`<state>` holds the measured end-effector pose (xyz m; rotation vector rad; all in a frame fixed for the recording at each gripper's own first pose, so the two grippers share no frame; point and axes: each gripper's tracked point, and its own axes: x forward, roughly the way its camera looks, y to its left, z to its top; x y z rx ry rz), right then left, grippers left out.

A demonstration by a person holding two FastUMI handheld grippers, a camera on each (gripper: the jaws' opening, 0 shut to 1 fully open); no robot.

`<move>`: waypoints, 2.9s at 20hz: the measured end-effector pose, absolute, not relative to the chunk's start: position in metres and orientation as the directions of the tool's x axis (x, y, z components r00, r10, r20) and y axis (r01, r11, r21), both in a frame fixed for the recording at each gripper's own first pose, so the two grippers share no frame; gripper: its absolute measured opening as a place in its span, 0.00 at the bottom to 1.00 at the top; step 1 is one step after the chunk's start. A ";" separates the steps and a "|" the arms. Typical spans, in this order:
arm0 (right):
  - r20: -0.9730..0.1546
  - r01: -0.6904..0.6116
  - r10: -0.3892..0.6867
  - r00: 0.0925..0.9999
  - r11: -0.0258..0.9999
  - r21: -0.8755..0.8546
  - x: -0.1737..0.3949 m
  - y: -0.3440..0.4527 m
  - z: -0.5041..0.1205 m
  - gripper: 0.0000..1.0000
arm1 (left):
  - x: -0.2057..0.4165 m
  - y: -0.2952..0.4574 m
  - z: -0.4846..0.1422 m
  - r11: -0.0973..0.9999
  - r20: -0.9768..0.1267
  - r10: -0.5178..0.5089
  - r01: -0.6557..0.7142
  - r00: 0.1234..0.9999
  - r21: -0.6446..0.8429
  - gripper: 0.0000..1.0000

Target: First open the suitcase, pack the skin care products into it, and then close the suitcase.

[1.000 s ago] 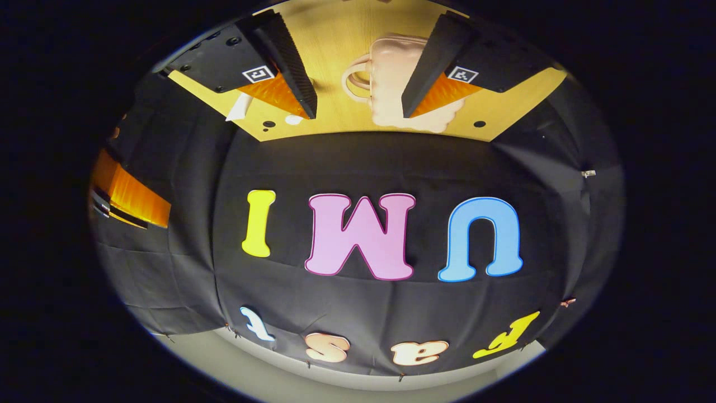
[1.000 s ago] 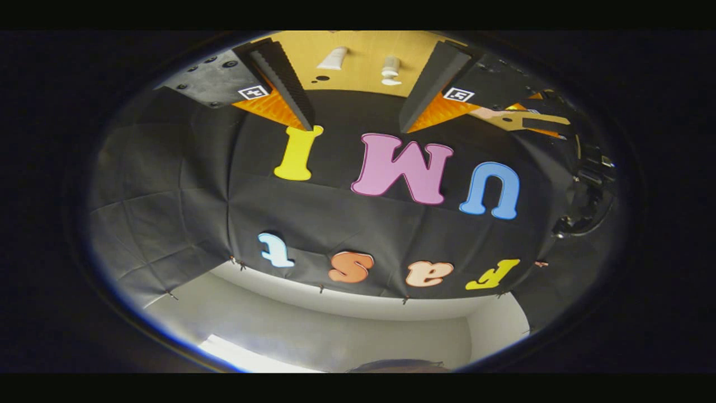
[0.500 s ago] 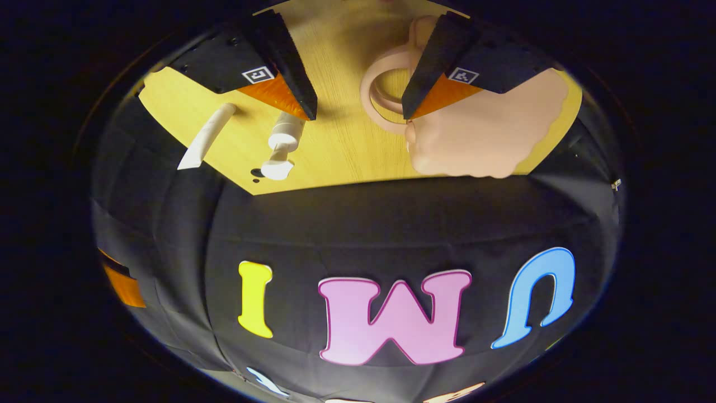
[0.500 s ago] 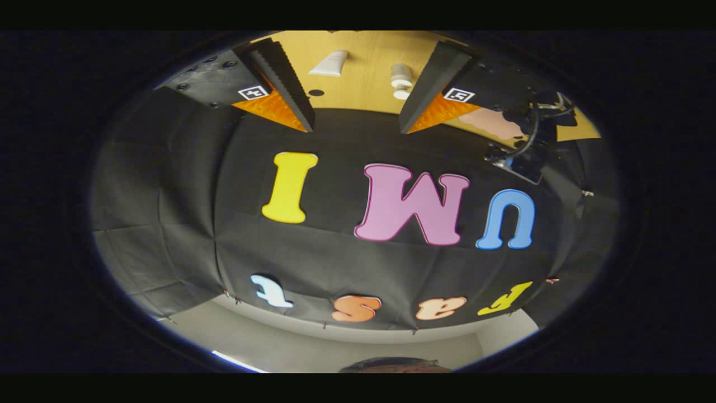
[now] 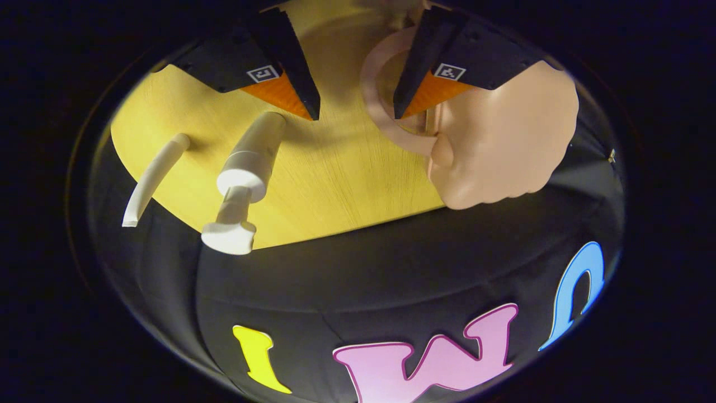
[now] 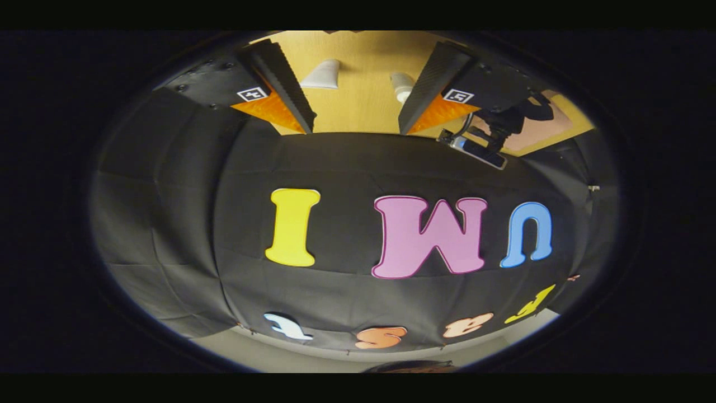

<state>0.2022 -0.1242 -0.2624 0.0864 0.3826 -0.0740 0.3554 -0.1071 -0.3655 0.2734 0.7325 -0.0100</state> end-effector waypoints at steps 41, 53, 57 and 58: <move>-0.351 0.049 -0.051 0.935 0.999 -0.015 0.209 -0.035 -0.227 0.97 | 0.360 0.458 -0.248 0.960 -0.688 0.281 -0.206 0.669 0.192 0.10; -0.384 0.076 -0.090 0.919 0.996 -0.050 0.193 -0.046 -0.259 0.97 | 0.347 0.482 -0.246 0.917 -0.607 0.390 -0.235 0.692 0.321 0.90; -0.371 0.091 -0.101 0.923 0.995 -0.046 0.191 -0.056 -0.251 0.96 | 0.348 0.448 -0.176 0.908 -0.449 0.389 -0.253 0.804 0.333 0.98; -0.365 0.096 -0.106 0.925 0.994 -0.047 0.190 -0.059 -0.249 0.96 | 0.345 0.424 -0.159 0.924 -0.420 0.356 -0.246 0.835 0.293 0.98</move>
